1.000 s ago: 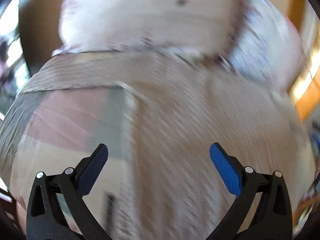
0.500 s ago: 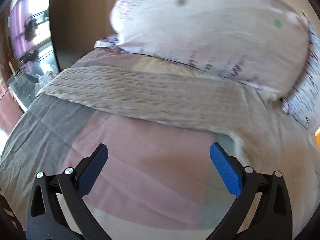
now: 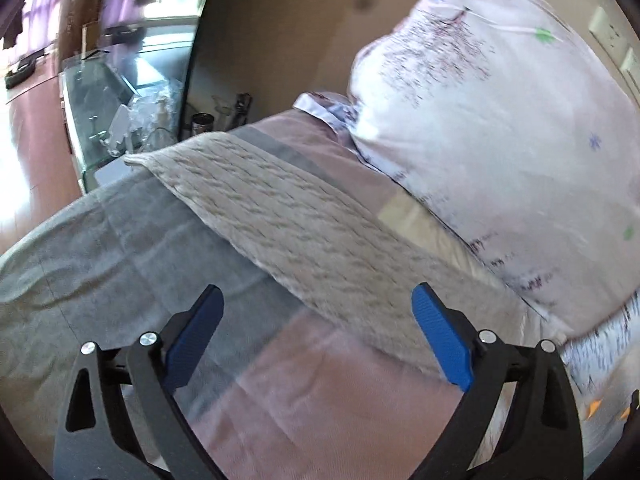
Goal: Fold small clothes
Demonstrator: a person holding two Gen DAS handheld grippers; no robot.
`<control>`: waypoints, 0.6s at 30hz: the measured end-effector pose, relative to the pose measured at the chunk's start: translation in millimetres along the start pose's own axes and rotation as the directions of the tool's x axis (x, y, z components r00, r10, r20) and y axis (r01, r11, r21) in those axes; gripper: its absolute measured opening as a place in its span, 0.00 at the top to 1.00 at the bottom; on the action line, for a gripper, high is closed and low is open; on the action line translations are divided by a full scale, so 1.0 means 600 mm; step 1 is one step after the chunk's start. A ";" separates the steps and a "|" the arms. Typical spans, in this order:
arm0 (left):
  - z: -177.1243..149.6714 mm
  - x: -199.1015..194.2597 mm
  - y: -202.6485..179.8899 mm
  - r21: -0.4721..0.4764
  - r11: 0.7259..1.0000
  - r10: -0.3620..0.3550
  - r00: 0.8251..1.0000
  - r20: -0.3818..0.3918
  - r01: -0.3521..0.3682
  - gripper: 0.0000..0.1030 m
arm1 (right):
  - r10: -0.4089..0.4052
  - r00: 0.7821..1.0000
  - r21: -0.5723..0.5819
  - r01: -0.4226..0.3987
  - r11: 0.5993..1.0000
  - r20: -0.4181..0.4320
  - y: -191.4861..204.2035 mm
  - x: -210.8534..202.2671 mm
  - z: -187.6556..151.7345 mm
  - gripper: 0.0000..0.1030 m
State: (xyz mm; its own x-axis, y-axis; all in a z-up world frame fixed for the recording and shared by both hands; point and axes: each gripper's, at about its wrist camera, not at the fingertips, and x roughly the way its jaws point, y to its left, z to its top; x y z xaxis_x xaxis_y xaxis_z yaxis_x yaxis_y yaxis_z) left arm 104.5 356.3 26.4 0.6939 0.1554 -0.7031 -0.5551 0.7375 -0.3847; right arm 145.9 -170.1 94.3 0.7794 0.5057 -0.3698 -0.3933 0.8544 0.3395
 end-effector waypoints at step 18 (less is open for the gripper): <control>0.109 0.073 0.102 -0.274 0.961 -0.052 0.996 -0.077 0.029 0.87 | -0.225 0.973 0.160 0.230 0.960 -0.047 -0.143 -0.124 -0.104 0.21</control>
State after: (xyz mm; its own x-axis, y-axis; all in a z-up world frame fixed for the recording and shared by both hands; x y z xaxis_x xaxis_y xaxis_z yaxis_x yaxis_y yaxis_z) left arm 130.7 451.1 11.1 0.6846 0.0661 -0.7259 -0.6390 0.5336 -0.5541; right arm 91.5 -273.4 38.9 0.8240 0.3052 -0.4774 -0.1198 0.9174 0.3796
